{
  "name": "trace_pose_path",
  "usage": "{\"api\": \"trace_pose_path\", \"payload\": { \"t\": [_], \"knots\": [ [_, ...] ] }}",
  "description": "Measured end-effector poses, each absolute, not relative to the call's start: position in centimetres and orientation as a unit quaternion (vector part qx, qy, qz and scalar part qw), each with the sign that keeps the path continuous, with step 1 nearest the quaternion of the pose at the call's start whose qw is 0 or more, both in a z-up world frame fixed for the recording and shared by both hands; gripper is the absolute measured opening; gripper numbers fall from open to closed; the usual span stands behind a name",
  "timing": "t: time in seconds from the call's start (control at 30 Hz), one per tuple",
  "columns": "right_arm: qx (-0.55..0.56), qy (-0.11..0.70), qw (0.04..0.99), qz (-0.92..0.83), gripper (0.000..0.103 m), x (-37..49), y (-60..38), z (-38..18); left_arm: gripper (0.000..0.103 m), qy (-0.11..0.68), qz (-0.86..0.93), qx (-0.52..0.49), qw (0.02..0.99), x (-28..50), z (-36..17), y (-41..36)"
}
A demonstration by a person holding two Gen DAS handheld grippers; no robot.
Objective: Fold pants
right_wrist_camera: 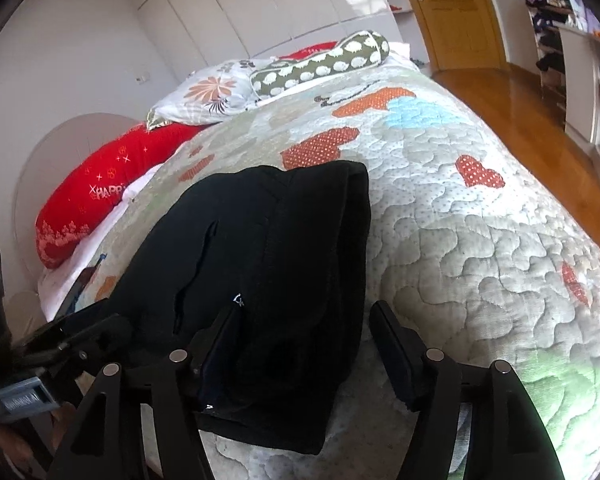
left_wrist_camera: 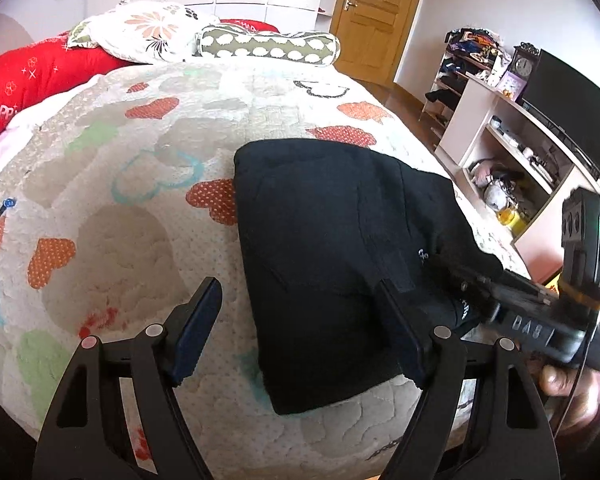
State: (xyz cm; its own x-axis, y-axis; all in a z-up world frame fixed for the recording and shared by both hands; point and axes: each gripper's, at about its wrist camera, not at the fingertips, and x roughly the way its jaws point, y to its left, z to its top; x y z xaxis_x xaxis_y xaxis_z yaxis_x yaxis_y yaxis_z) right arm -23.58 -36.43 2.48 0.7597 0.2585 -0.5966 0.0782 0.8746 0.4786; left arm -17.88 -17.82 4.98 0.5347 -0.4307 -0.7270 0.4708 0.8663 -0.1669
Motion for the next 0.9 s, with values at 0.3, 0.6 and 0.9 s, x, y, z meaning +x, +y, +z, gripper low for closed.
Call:
{"api": "trace_pose_path", "payload": {
  "t": [0.3, 0.6, 0.9],
  "knots": [
    [0.257, 0.355, 0.897, 0.058, 0.071, -23.0, -36.9, 2.7, 0.079, 0.409, -0.258, 0.020, 0.875, -16.0, 5.0, -17.7],
    [0.247, 0.337, 0.905, 0.076, 0.072, -22.1, -36.6, 2.7, 0.079, 0.428, -0.285, 0.007, 0.858, -14.3, 3.7, -18.2],
    [0.236, 0.348, 0.902, 0.097, 0.083, -20.7, -36.3, 2.5, 0.089, 0.453, -0.296, 0.001, 0.841, -13.0, 2.6, -19.3]
  ]
}}
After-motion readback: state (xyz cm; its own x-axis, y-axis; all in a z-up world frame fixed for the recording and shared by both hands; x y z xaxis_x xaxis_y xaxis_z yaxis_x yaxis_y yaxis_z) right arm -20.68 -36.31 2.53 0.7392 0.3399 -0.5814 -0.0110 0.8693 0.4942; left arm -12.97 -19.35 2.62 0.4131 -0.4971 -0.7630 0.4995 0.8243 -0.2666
